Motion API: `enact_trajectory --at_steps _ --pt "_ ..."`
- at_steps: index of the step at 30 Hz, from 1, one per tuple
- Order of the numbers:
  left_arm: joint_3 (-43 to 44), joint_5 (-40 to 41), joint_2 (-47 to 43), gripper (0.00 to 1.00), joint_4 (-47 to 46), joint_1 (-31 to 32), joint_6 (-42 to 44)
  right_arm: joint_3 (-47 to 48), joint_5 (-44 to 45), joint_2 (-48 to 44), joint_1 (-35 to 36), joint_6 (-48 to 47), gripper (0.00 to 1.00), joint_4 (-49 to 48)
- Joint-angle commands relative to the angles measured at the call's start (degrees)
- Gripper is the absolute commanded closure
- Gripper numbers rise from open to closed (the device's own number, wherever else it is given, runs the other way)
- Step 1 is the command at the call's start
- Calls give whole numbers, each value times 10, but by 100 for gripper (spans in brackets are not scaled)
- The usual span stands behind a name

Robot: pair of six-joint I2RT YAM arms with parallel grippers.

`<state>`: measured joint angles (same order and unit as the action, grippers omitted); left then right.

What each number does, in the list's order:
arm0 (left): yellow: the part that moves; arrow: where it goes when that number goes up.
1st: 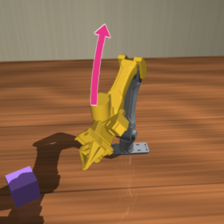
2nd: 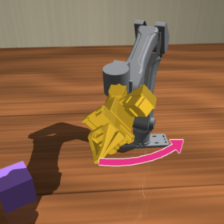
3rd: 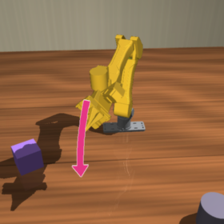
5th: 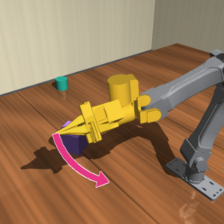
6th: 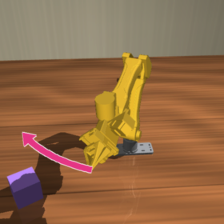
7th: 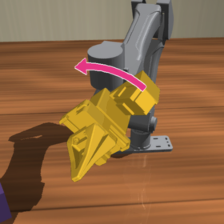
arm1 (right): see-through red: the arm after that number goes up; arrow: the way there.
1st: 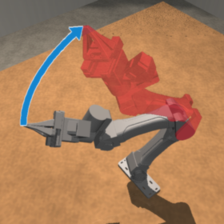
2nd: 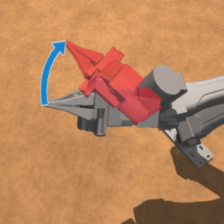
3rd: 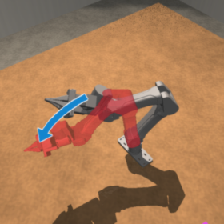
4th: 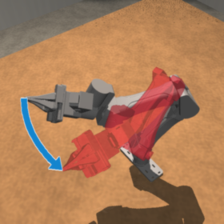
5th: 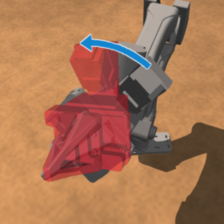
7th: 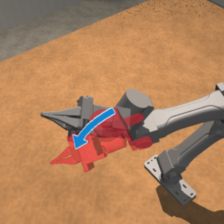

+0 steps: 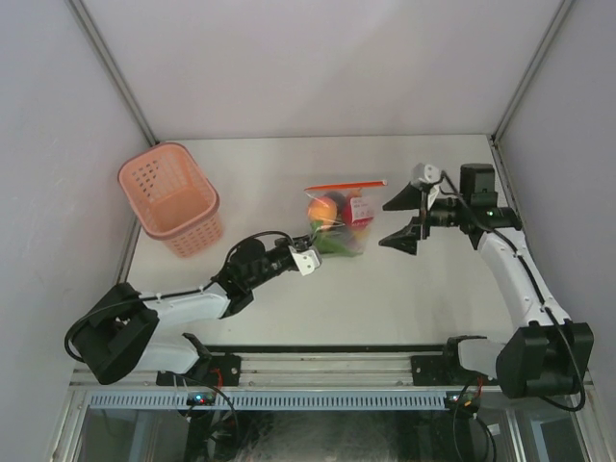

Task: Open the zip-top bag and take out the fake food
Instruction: Pick up the zipper food storage bag at the center of the board.

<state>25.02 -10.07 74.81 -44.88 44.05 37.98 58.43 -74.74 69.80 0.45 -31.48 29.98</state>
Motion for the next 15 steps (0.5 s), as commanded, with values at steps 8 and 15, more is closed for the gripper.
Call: enact_trajectory --at_steps 8,15 --pt "28 -95 -53 100 53 -18 61 80 6 10 44 -143 1 23" --pt "26 -101 -59 100 63 -17 68 189 -21 123 70 -62 9 -14"
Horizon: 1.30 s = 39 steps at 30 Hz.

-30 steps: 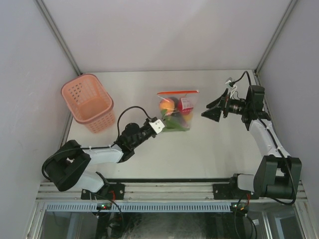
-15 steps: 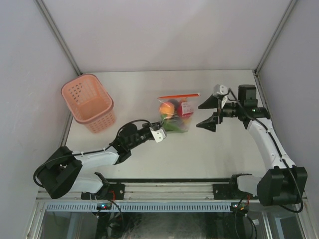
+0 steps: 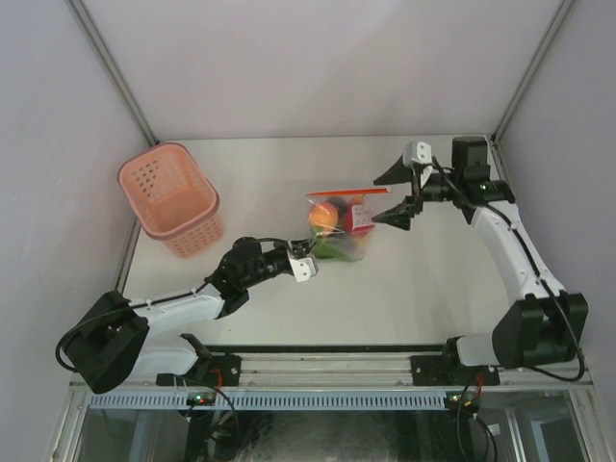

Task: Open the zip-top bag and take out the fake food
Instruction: Pick up the zipper food storage bag at the center of the board.

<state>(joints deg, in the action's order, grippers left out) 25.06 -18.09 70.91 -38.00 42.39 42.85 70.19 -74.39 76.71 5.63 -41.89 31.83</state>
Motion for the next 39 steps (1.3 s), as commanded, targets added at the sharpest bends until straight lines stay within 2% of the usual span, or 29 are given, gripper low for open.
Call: enact_trajectory --at_steps 1,9,13,19,23,31,39 --pt "25 -20 -24 100 -3 -1 20 92 -24 74 21 45 11 -25" --pt "23 -21 -32 100 13 -1 19 264 10 255 34 -52 25 170" --pt "24 -24 -29 100 15 -1 18 289 29 294 39 -75 29 206" --pt "24 -27 -22 100 18 -1 16 290 28 305 41 -91 33 222" --pt "26 -26 -20 100 22 -1 15 303 22 318 46 -133 44 269" --pt "22 -19 -21 100 22 -4 8 322 15 324 47 -199 77 344" --pt "24 3 -5 100 18 -11 -19 308 24 293 45 -223 100 356"
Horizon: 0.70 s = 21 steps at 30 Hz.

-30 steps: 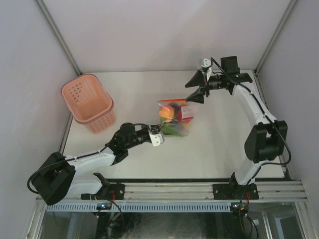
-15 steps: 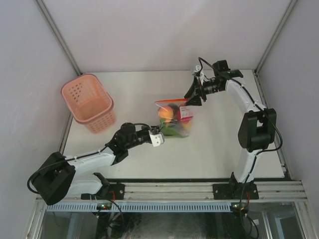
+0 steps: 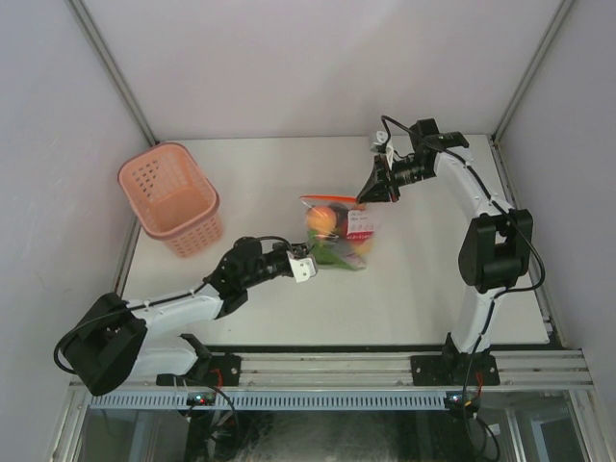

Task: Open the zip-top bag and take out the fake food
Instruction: Pick up the zipper food storage bag at the center of the board.

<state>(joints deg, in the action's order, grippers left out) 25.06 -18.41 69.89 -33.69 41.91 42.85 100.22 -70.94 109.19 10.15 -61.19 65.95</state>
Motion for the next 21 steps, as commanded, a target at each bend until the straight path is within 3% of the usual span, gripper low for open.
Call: enact_trajectory --at_steps 1,6,13,21 --pt "24 9 7 100 -29 -8 -25 5 -9 -36 -1 -29 100 14" --pt "18 21 18 98 -56 -18 -62 -23 2 -70 -8 35 100 -43" --pt "12 23 28 50 -98 -39 -173 -130 65 -149 -13 264 100 -267" --pt "-4 6 -52 25 -115 -98 -434 -201 110 -201 -20 343 100 -337"
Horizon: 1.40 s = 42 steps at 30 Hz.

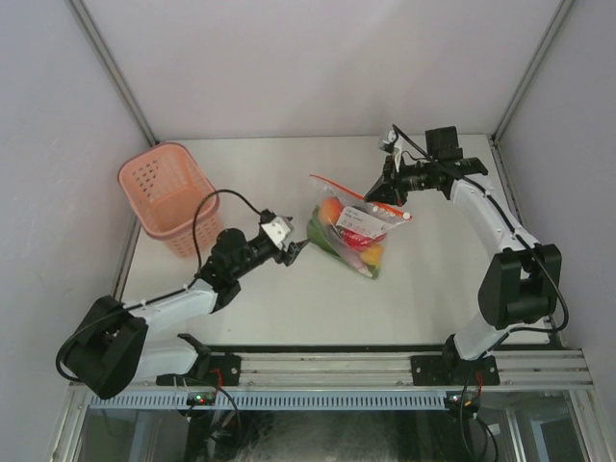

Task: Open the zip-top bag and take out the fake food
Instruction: Pick up the zipper food storage bag at the center of the board.

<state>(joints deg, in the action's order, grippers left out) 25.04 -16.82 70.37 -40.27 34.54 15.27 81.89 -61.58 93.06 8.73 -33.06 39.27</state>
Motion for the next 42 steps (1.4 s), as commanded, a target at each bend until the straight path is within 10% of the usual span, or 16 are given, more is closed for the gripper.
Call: enact_trajectory --at_steps 1,15,26,42 --pt "-5 -2 -68 23 -49 -28 -186 -22 18 -46 -5 65 100 -71" --pt "145 89 -9 33 73 -32 -710 -103 33 -111 5 184 100 -166" --pt "387 356 73 34 458 75 -818 -111 27 -110 19 194 100 -181" --pt "522 324 186 33 601 93 -861 -111 16 -114 57 147 100 -159"
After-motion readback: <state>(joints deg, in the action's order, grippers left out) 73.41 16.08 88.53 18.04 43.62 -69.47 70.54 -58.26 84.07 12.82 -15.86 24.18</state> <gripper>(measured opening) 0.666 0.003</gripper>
